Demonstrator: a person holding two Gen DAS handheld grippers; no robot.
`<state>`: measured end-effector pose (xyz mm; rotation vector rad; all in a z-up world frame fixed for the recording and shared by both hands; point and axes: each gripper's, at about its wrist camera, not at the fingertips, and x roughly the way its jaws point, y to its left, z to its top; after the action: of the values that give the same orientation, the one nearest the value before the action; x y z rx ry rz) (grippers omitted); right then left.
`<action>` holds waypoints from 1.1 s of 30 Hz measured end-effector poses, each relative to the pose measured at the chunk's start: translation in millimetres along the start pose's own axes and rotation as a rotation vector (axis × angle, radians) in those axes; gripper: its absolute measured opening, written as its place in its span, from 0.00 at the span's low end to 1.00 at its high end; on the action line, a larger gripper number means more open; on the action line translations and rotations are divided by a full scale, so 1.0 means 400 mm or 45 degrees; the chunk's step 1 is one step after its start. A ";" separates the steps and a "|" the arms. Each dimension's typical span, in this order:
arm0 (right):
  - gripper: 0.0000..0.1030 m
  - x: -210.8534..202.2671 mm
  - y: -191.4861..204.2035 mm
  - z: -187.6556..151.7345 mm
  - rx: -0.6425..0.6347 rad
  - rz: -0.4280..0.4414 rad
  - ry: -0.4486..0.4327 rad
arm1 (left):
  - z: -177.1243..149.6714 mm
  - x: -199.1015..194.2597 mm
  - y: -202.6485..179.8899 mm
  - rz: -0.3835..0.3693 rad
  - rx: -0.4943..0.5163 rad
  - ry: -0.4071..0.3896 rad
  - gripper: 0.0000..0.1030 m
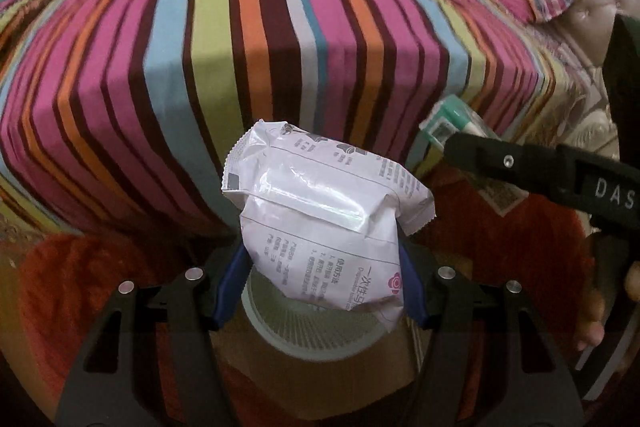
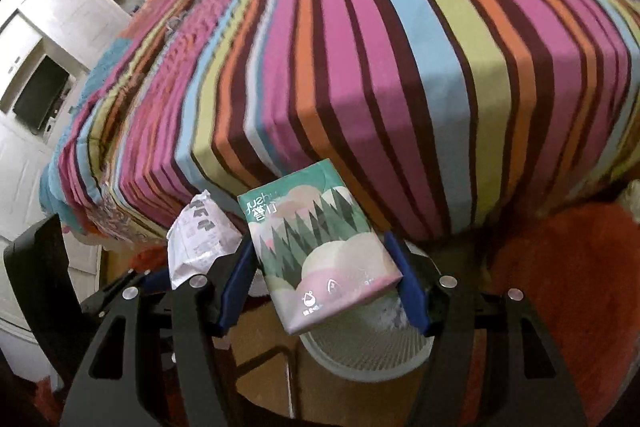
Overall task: Collect trash
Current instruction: 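Carry the wrapper and tissue pack down over the wastebasket with both tools, then open both tools over the wastebasket to drop the wrapper and tissue pack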
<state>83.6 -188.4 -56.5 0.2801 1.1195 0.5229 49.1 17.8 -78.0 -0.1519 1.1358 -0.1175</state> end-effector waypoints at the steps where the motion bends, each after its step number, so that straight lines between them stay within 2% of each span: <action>1: 0.59 0.007 -0.003 -0.008 0.008 -0.005 0.021 | -0.006 0.007 0.000 0.002 0.006 0.018 0.61; 4: 0.59 0.034 -0.015 -0.026 0.066 0.010 0.104 | -0.014 0.026 -0.003 0.021 0.016 0.057 0.61; 11: 0.59 0.081 -0.046 -0.051 0.124 -0.011 0.214 | -0.026 0.079 0.003 0.051 0.012 0.165 0.61; 19: 0.59 0.138 -0.082 -0.070 0.188 -0.047 0.350 | -0.022 0.158 0.021 0.042 -0.046 0.319 0.61; 27: 0.59 0.211 -0.097 -0.075 0.249 -0.129 0.470 | -0.034 0.277 0.029 0.031 -0.126 0.530 0.61; 33: 0.59 0.269 -0.105 -0.082 0.248 -0.192 0.557 | -0.039 0.340 0.026 0.037 -0.158 0.623 0.61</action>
<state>100.4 -168.2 -173.6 0.2533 1.6080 0.3476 91.8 4.0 -207.8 -0.2244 1.6344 -0.0585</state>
